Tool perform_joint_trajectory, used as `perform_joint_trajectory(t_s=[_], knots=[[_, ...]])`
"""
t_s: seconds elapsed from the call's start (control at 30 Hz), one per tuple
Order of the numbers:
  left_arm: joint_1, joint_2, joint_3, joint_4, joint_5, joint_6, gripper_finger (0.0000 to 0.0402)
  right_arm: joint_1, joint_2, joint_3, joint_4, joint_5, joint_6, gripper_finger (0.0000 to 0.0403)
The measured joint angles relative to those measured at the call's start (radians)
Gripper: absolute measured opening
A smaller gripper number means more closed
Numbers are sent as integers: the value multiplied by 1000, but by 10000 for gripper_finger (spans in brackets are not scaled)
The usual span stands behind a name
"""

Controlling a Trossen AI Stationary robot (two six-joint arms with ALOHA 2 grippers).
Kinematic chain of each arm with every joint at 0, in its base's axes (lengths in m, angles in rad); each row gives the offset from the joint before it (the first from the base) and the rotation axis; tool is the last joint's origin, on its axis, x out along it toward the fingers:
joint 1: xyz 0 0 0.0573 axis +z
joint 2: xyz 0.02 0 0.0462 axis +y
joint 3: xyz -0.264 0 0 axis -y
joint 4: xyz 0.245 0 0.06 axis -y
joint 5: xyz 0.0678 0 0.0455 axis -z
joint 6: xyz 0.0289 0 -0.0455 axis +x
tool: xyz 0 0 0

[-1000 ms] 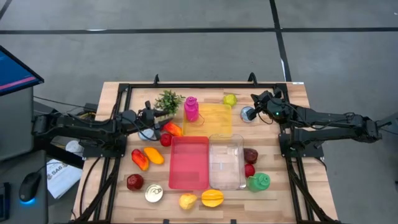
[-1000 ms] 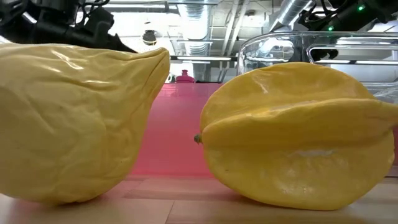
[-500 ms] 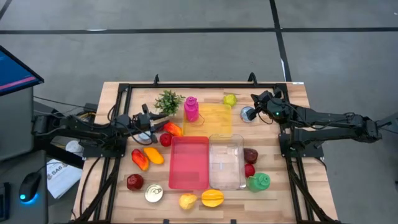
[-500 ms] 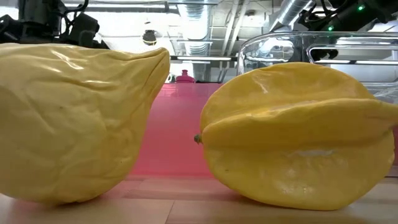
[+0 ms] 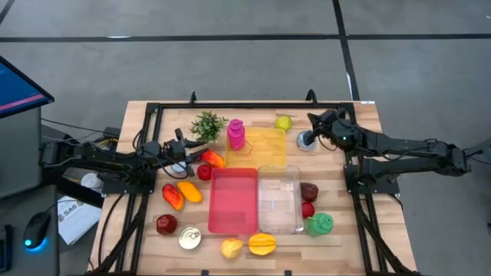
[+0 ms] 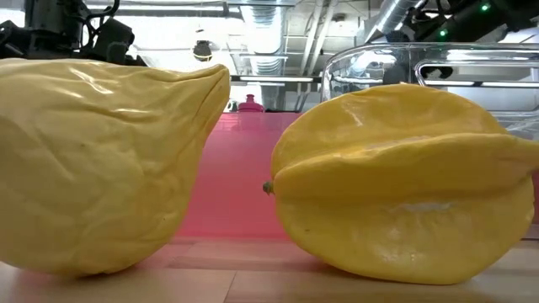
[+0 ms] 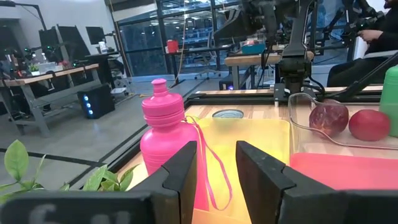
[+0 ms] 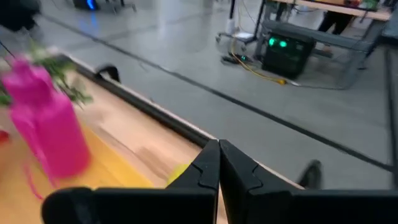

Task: Pick & Place Food Item
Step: Put the green apple into the transparent bin

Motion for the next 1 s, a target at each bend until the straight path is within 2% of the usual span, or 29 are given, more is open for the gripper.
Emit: perform_joint_trajectory(t_s=[0.13, 0.3, 0.43, 0.83, 1.0], knots=[[0, 0, 0, 0, 0, 0, 99, -31, 27, 1, 68, -44, 44, 0], [0, 0, 0, 0, -1, 0, 99, -86, 88, 53, -9, -117, 169, 0], [0, 0, 0, 0, -1, 0, 99, -113, 169, 140, -72, -166, 186, 0], [0, 0, 0, -1, -1, -4, 99, -173, 394, 384, -234, -186, 206, 0], [0, 0, 0, -1, -1, -4, 99, -217, 471, 490, -351, -295, 289, 0]])
